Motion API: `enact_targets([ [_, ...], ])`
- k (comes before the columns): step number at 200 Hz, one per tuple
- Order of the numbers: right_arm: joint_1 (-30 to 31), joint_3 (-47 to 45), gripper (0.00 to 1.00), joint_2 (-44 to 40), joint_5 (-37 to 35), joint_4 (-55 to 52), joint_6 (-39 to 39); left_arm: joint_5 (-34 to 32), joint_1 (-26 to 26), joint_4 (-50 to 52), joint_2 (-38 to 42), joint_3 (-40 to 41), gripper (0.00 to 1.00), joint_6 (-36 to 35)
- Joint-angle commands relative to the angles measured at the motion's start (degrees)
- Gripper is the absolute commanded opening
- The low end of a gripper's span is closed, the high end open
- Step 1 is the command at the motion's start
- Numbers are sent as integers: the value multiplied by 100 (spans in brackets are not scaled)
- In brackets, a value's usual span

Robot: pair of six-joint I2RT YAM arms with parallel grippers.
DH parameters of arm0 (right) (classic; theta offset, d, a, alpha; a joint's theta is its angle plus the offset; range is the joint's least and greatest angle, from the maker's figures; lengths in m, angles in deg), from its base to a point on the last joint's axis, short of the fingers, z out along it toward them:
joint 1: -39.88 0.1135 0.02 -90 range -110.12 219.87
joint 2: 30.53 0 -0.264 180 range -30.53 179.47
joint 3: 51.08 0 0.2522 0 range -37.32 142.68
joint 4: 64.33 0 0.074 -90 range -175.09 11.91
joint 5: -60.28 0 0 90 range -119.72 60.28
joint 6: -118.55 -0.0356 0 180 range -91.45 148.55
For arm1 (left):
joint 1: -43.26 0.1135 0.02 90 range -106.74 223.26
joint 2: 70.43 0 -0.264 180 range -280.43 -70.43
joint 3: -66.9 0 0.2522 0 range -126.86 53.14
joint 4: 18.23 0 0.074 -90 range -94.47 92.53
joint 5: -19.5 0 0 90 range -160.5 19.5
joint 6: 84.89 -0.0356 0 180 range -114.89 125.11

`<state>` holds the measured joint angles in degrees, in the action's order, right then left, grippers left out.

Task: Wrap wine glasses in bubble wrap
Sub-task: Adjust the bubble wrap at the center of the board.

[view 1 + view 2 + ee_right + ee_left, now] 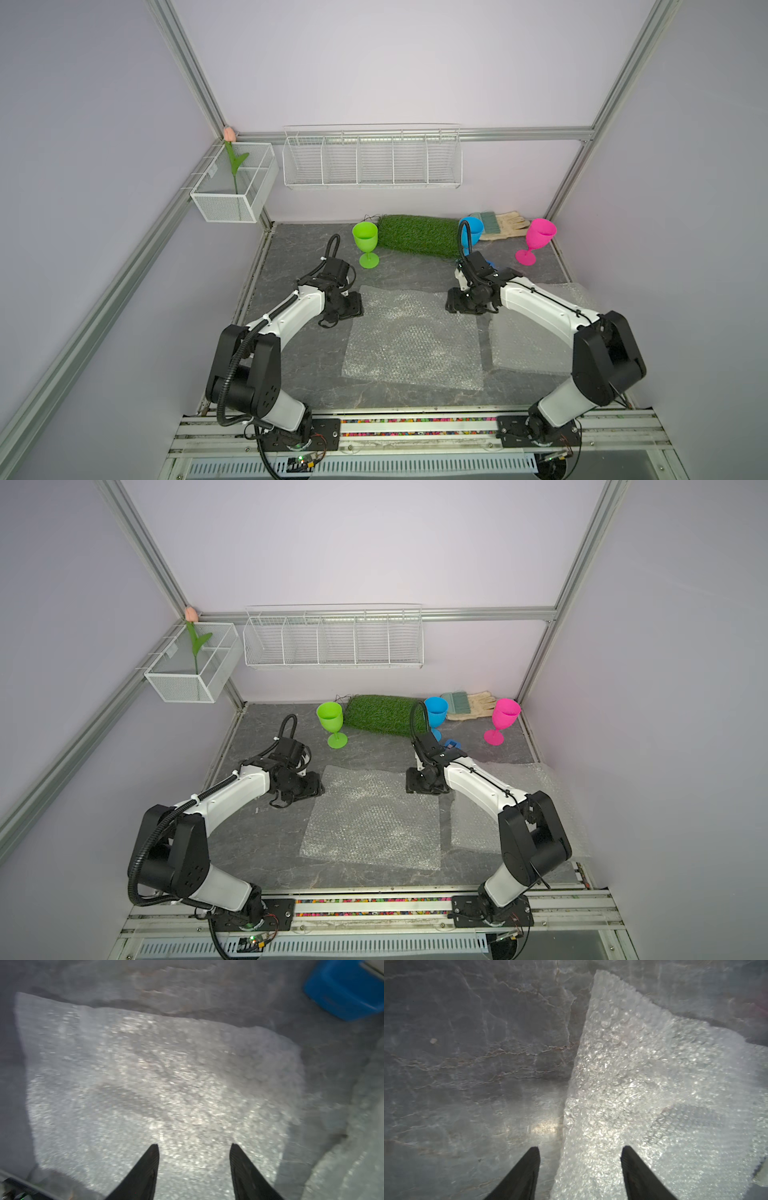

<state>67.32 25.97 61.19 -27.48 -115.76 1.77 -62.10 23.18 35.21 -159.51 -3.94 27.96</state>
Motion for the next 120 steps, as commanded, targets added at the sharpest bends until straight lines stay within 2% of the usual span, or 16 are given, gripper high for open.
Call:
enact_targets([
  [1, -154, -298, 58, -105, -270, -137, 362, -461, -148, 372, -213, -255, 65, -144],
  [29, -453, -531, 59, 80, -78, 107, 406, -286, -166, 340, -514, -217, 65, -158],
  [69, -496, -537, 57, 370, -48, 195, 433, -98, -168, 221, -756, -83, 60, -158],
  [99, -498, -449, 53, 534, -252, 121, 548, 28, -171, 104, -847, 51, 45, -136],
  [110, -494, -439, 50, 580, -286, 125, 591, 21, -172, 75, -865, 104, 39, -119],
  [120, -491, -416, 43, 625, -258, 141, 612, 8, -171, 58, -866, 142, 33, -101],
])
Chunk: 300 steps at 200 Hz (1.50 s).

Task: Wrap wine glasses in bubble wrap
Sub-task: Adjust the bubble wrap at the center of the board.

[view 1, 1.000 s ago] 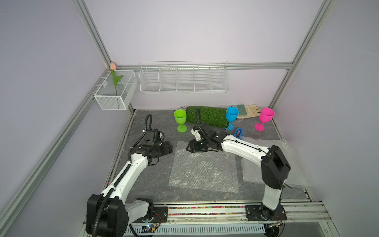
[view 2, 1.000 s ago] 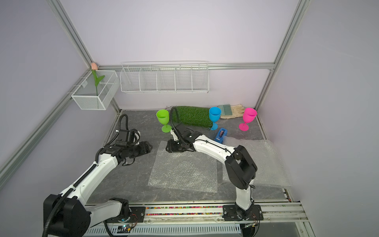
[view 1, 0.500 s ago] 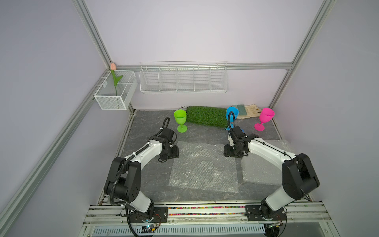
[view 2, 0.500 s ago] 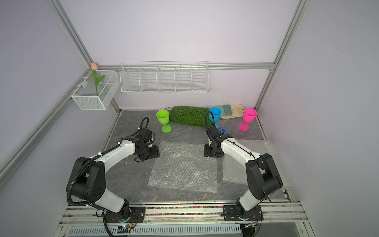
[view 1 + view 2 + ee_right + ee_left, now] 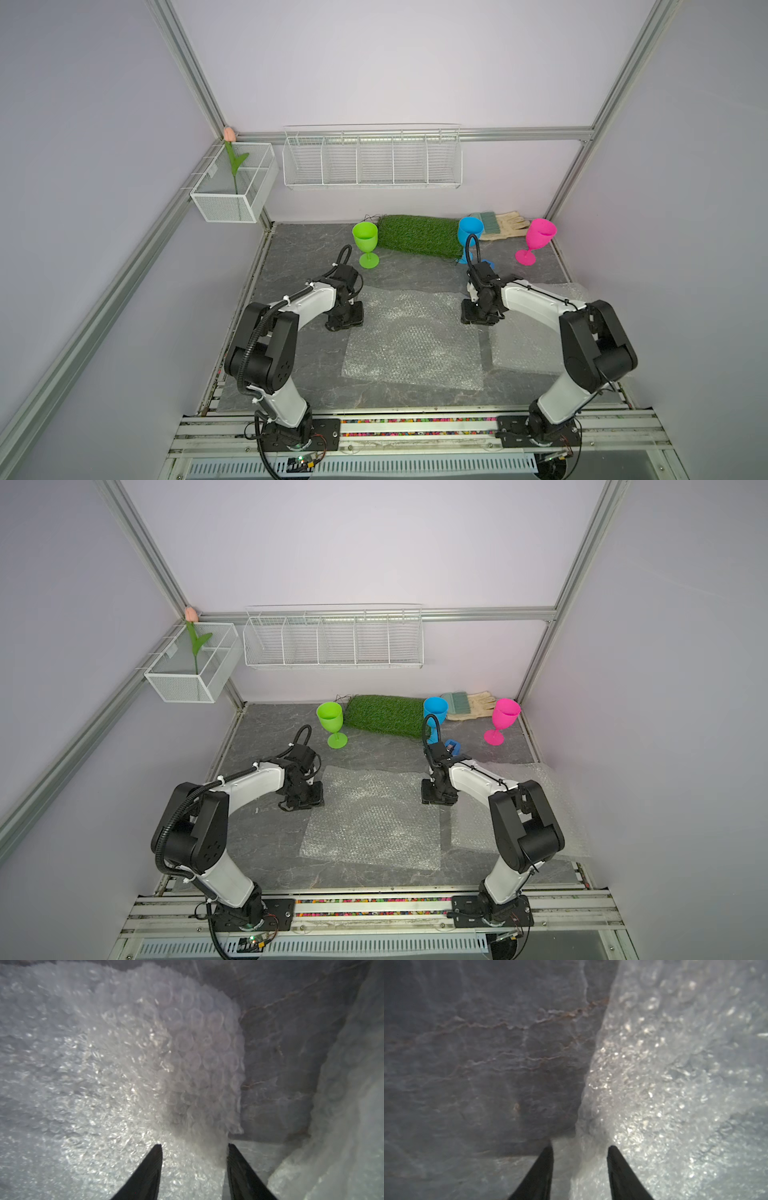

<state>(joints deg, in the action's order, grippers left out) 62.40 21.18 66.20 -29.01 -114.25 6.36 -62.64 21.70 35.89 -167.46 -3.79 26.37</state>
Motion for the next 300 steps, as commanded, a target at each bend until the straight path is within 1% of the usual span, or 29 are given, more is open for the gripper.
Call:
enact_targets([
  [1, 4, 64, 42, 121, -97, -7, 149, 56, -23, -10, -70, 132, 33, 61],
  [20, 26, 138, 26, 188, 44, 78, 142, -245, -16, 95, -36, 155, 19, 213],
  [30, 76, 206, 19, 227, 130, 145, 145, -400, -3, 153, 2, 172, 15, 282],
  [43, 157, 345, 16, 307, 200, 175, 130, -570, 31, 191, 78, 220, 11, 376],
  [64, 258, 625, 13, 496, 236, 174, 115, -756, 142, 239, 207, 276, 8, 466],
  [83, 283, 800, 13, 617, 205, 118, 143, -751, 263, 322, 263, 272, 7, 467],
  [97, 282, 855, 13, 652, 103, 83, 183, -817, 268, 481, 255, 196, 8, 450],
  [109, 282, 906, 13, 695, 33, 1, 226, -890, 269, 575, 294, 165, 13, 466],
  [115, 281, 926, 13, 698, 3, -41, 244, -920, 270, 614, 331, 149, 17, 468],
  [122, 285, 925, 15, 683, -29, -64, 259, -943, 272, 660, 387, 123, 23, 478],
  [127, 286, 915, 18, 654, -63, -73, 260, -968, 268, 691, 425, 106, 26, 475],
  [144, 279, 915, 32, 496, -215, -85, 294, -1105, 268, 855, 582, 0, 33, 467],
  [175, 197, 1067, 53, 123, -382, -203, 454, -1293, 267, 1165, 813, -279, 38, 416],
  [190, 161, 1173, 61, -40, -414, -230, 540, -1225, 267, 1257, 927, -414, 42, 382],
  [217, 41, 1281, 70, -303, -449, -170, 658, -866, 235, 1258, 1058, -671, 45, 302],
  [250, -153, 1224, 77, -523, 215, 264, 657, -134, 220, 784, 996, -781, 45, 265],
  [267, -152, 1191, 81, -519, 556, 452, 610, -61, 219, 473, 997, -889, 45, 294],
  [274, -151, 1164, 82, -515, 651, 515, 575, -56, 215, 247, 1054, -889, 48, 278],
  [282, -152, 1125, 83, -515, 733, 584, 551, -80, 219, -30, 1101, -907, 56, 259],
  [294, -151, 1083, 84, -523, 757, 625, 524, -100, 220, -411, 1168, -955, 73, 210],
  [295, -156, 1079, 84, -523, 751, 622, 524, -100, 217, -435, 1168, -966, 76, 203],
  [296, -156, 1077, 84, -521, 749, 621, 519, -100, 215, -460, 1169, -972, 86, 203],
  [297, -154, 1072, 84, -522, 752, 620, 517, -105, 215, -494, 1169, -980, 93, 199],
  [298, -153, 1074, 84, -522, 750, 624, 516, -107, 214, -521, 1169, -988, 97, 192],
  [300, -152, 1073, 84, -523, 748, 618, 508, -119, 218, -562, 1169, -998, 100, 192],
])
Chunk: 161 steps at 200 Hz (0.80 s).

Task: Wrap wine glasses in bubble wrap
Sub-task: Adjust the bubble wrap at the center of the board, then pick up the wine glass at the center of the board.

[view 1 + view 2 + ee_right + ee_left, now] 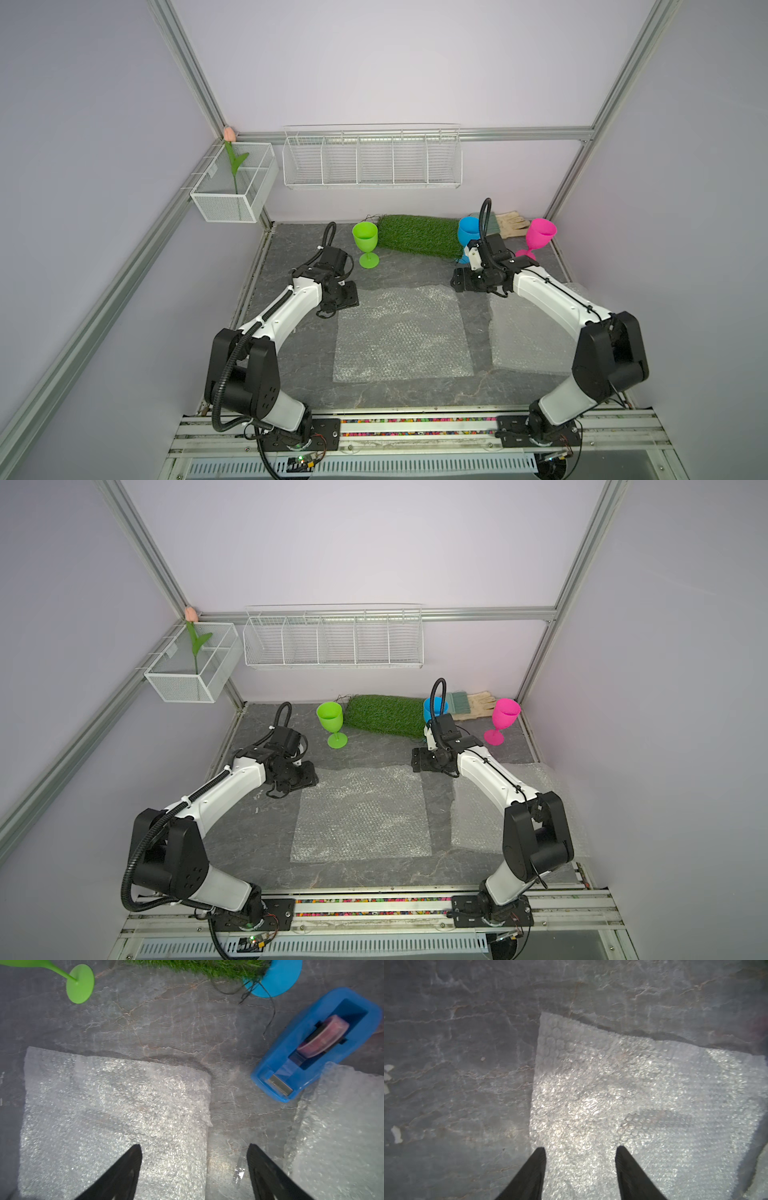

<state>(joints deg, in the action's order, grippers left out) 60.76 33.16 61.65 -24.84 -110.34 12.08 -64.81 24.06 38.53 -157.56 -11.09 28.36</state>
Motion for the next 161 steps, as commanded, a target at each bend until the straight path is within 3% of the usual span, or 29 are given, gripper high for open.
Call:
enact_targets([
  [1, 12, -119, 84, -69, 325, 219, -61, 93, -16, -850, 179, -280, 100, -14],
  [32, 12, -96, 84, -131, 257, 107, -54, -44, -17, -1386, -10, -701, 100, -236],
  [92, 10, 2, 84, -253, 231, -196, -74, -229, -59, -1780, -1105, -1877, 100, -554],
  [161, 12, 54, 84, -516, 181, -417, -67, -1036, -162, -1513, -2292, -3166, 100, -687],
])
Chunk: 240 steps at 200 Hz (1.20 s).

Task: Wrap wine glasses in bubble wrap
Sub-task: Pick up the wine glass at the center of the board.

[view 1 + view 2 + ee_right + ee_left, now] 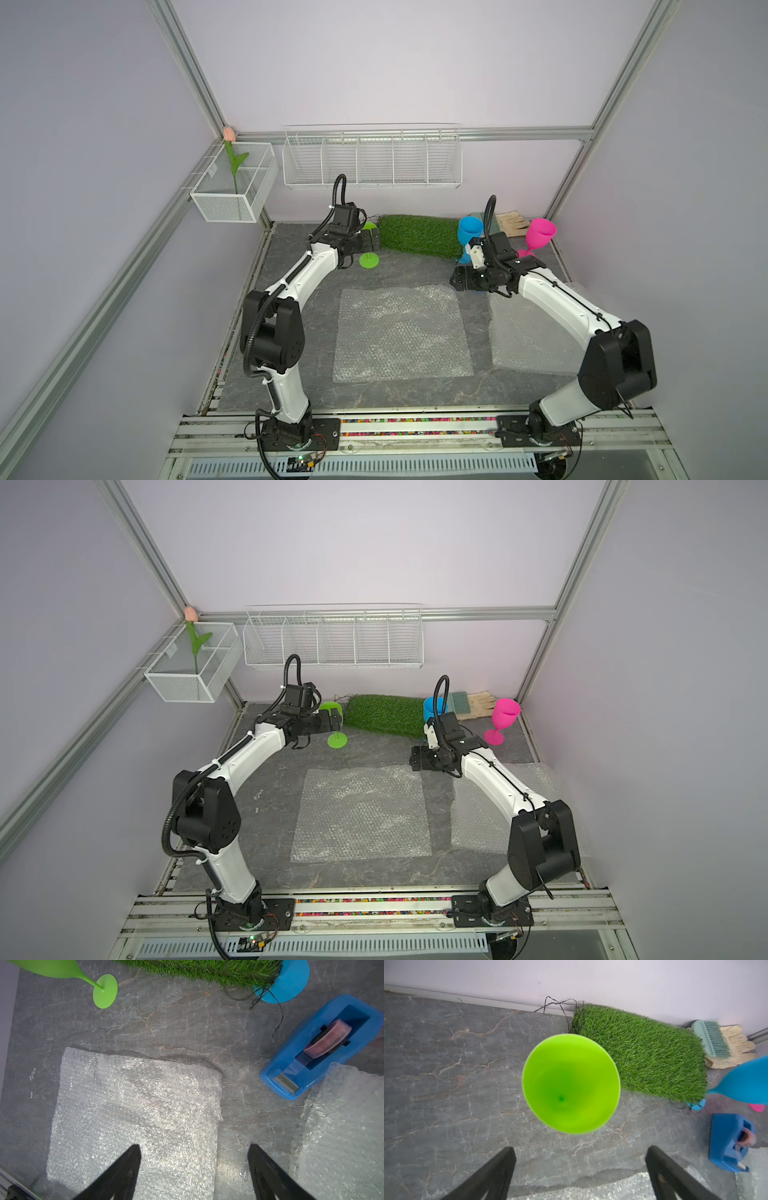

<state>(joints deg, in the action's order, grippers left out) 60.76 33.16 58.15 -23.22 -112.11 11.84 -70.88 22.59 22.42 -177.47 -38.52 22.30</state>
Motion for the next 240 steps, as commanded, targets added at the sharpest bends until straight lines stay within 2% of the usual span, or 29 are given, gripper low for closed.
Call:
enact_targets([
  [1, 16, 54, 84, -167, 18, -243, -47, -437, -16, 106, -322, -436, 100, -78],
  [101, 18, 87, 84, -206, -22, -357, -19, -425, 1, 123, -1626, -1472, 100, -240],
  [113, 13, 89, 84, -223, -38, -383, -23, -424, -6, 123, -1691, -1520, 97, -258],
  [160, 19, 140, 84, -267, -80, -463, 25, -375, 1, 88, -1663, -1504, 83, -278],
  [240, 19, 287, 84, -333, -98, -532, 106, -258, -9, 490, -1140, -1511, 78, -346],
])
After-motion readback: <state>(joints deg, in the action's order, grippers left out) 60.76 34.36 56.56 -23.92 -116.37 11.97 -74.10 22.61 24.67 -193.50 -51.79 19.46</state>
